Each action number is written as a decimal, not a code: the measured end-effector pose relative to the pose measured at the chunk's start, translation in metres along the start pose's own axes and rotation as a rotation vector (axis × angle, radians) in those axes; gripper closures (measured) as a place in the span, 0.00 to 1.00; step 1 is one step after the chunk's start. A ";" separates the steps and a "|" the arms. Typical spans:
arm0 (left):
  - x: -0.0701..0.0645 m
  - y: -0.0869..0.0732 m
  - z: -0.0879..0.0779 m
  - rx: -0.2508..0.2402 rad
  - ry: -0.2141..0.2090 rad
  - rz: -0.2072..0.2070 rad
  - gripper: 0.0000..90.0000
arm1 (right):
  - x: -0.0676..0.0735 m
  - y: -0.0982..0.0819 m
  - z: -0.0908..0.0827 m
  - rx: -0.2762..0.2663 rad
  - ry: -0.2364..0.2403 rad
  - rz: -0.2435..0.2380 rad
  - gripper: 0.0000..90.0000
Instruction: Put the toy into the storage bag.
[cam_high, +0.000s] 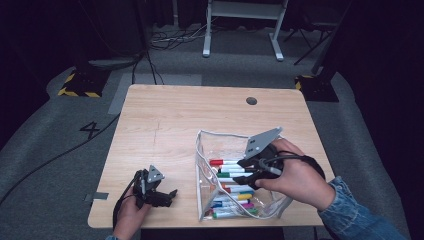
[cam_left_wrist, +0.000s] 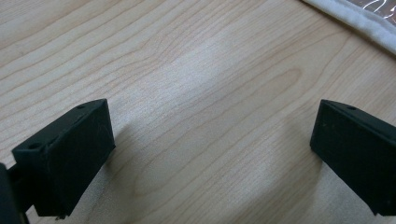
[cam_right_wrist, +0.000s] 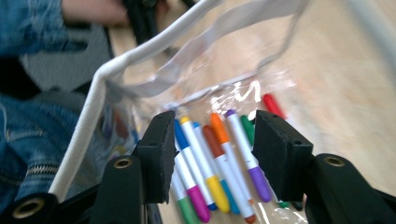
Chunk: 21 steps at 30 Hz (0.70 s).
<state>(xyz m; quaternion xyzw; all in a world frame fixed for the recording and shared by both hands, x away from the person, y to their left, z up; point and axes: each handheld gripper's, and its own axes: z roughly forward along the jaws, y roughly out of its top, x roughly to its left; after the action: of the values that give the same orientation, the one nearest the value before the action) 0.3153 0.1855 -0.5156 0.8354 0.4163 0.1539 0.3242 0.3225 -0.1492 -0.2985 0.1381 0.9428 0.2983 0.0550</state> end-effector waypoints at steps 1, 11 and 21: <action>0.000 0.000 0.000 0.000 0.000 0.000 0.00 | -0.002 -0.001 -0.005 -0.016 -0.015 0.010 0.55; 0.001 0.001 0.001 0.000 -0.006 0.003 0.00 | -0.027 -0.035 -0.055 -0.153 -0.173 0.157 0.53; 0.001 0.002 0.002 0.001 -0.015 -0.008 0.00 | -0.057 -0.086 -0.082 -0.198 -0.297 0.326 0.51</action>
<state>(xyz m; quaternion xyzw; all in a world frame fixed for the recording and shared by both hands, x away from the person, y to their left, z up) 0.3181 0.1841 -0.5158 0.8351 0.4173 0.1462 0.3274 0.3422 -0.2776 -0.2801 0.3249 0.8558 0.3706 0.1572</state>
